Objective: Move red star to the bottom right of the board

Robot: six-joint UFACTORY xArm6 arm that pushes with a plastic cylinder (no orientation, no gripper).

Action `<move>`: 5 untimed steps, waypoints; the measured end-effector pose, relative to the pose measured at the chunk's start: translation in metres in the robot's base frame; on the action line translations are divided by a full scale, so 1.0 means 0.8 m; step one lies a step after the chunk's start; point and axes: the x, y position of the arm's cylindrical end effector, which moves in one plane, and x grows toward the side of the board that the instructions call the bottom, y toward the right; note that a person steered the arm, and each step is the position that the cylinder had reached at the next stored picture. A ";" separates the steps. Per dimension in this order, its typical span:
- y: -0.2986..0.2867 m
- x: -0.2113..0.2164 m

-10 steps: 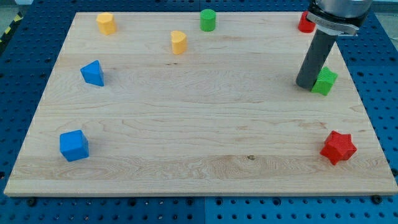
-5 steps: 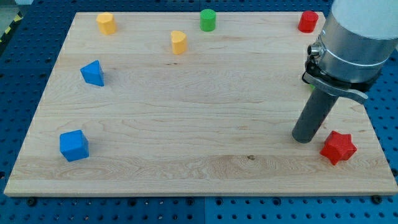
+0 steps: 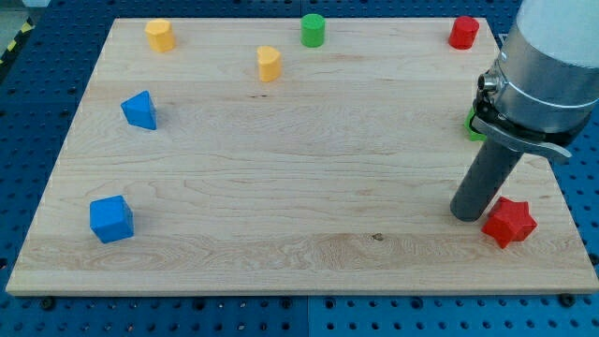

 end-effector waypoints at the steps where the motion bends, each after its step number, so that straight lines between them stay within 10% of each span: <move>1: 0.008 0.001; 5: 0.012 0.026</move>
